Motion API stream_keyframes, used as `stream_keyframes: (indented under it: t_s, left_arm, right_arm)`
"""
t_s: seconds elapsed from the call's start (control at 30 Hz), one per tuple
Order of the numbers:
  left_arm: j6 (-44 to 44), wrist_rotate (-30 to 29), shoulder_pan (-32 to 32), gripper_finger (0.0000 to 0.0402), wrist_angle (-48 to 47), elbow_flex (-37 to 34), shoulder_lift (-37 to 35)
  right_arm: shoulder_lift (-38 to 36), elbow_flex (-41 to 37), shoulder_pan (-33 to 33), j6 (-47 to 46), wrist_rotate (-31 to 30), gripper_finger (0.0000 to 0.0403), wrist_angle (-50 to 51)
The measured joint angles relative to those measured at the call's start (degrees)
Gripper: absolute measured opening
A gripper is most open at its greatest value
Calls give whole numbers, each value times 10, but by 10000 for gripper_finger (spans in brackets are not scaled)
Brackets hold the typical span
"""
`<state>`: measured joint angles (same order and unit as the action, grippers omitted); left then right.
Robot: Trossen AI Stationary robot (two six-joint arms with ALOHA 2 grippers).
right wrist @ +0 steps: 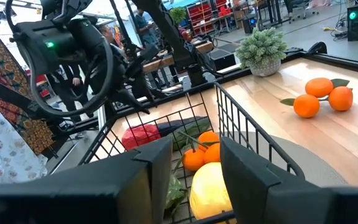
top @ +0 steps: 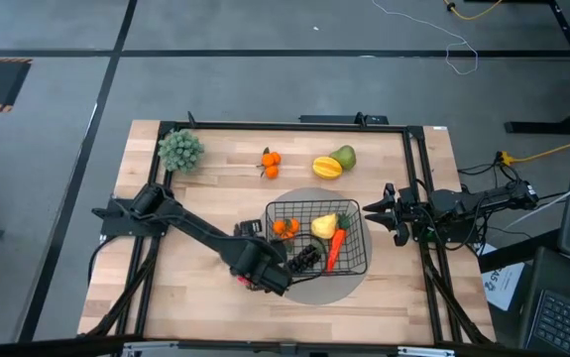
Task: Build produce basket
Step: Prepare the red bell pepper
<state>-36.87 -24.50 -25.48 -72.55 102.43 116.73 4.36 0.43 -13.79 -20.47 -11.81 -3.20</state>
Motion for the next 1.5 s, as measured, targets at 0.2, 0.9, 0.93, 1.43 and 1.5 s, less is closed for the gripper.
stream_keyframes:
  t_s: [0.2, 0.9, 0.93, 1.43, 1.5]
  left_arm:
    - [0, 116, 15, 80, -18, 0, -1]
    - [-81, 223, -56, 80, 18, 0, -1]
    - [-82, 224, -64, 80, 18, 0, -1]
    - [-203, 105, -125, 80, 106, -28, 2]
    - [-214, 105, -125, 80, 131, -47, 2]
  right_arm:
    - [0, 0, 0, -1, 1, 131, 0]
    - [0, 0, 0, -47, 130, 131, 21]
    - [0, 0, 0, -47, 130, 131, 21]
    - [0, 0, 0, -32, 130, 131, 20]
    - [0, 0, 0, -32, 130, 131, 20]
